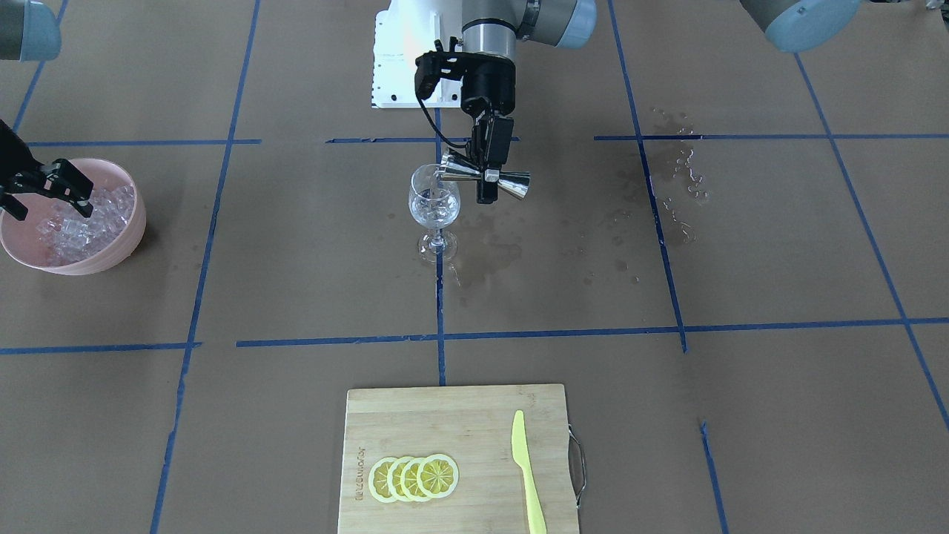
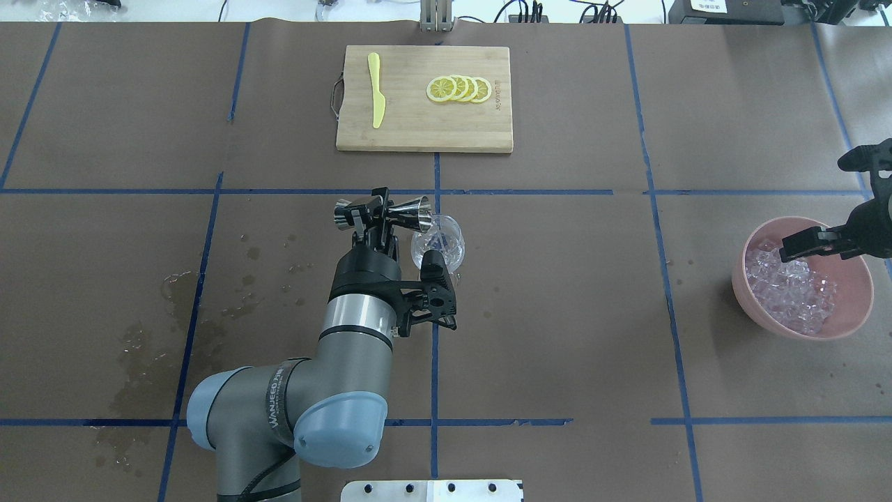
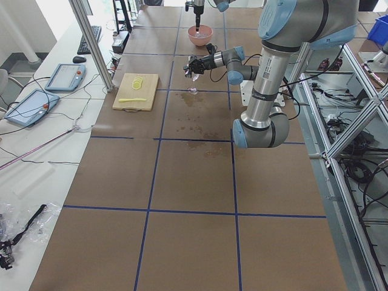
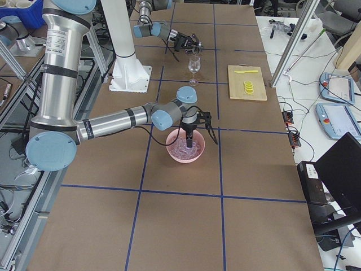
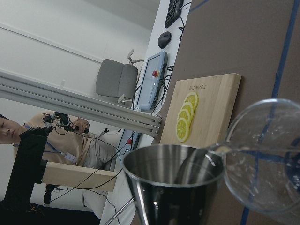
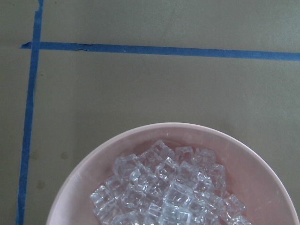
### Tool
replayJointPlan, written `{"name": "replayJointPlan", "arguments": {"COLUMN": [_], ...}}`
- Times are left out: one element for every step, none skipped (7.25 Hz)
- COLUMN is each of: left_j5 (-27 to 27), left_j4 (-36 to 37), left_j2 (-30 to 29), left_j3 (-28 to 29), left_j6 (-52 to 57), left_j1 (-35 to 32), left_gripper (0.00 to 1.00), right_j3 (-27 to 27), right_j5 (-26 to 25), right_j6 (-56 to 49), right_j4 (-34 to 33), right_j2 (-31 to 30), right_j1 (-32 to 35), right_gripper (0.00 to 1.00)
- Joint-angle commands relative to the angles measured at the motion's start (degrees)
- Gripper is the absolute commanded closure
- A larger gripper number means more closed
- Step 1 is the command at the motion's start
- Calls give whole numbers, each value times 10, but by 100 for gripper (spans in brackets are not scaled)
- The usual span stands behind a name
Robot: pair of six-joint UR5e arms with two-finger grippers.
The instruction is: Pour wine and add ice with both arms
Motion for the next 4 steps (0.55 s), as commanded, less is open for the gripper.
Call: {"name": "replayJointPlan", "arguments": {"left_j5": [11,12,17,21], "left_j4": [34,63,74,75], "left_j2": [-7,-15,-17,-17], "left_j3": [-11,-15,-16,-16], "left_j6": [35,40,41,50], "left_j1": [-1,-1,0,0], "left_gripper": [100,100,100,100], "right_j3": [0,0,0,0], "right_j5": [0,0,1,1], "right_j6": [0,0,0,0], "right_j4": [0,0,0,0], "right_j2": [0,0,0,0], "right_j1": [0,0,0,0], "right_gripper": [0,0,0,0]}}
